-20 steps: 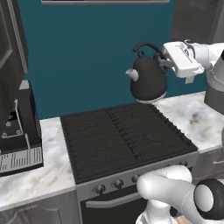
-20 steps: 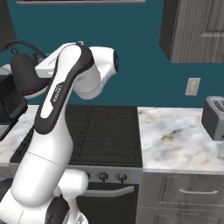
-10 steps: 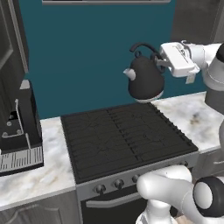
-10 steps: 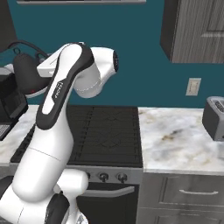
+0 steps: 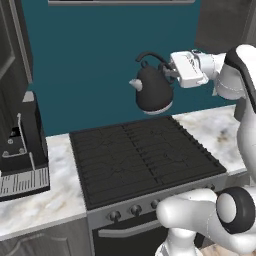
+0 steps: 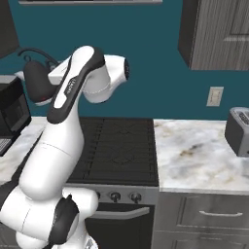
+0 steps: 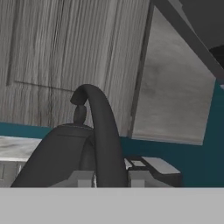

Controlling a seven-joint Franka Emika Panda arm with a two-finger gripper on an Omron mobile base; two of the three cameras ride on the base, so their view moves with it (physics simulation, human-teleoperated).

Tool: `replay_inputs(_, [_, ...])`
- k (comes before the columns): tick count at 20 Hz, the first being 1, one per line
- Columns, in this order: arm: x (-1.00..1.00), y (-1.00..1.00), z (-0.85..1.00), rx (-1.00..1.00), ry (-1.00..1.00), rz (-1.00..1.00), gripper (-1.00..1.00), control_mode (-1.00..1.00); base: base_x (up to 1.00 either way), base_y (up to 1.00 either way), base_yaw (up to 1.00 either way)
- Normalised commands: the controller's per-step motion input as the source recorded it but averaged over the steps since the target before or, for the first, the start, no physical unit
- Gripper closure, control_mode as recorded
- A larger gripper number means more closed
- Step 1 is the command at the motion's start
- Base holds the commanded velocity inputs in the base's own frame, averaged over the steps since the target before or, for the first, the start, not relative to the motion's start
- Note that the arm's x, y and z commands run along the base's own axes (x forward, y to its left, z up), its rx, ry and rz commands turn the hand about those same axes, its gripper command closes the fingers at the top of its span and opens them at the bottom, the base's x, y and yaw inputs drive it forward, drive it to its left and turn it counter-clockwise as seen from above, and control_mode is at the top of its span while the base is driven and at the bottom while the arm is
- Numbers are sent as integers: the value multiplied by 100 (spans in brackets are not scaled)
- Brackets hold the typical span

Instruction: Pick the kettle from the cabinet and place it on a stove burner. Then pick the pot from the counter and place it on another stove burner. Finally, turn both burners on.

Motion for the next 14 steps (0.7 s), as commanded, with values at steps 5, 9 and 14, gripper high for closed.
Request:
replay_inputs(5, [44,7,-27,4,-1,0,100,-100,0,0,0])
replay_inputs(9, [36,12,-25,3,-9,0,100,-100,0,0,0])
replay_inputs(14, [30,14,-30,2,-6,0,100,-100,0,0,0])
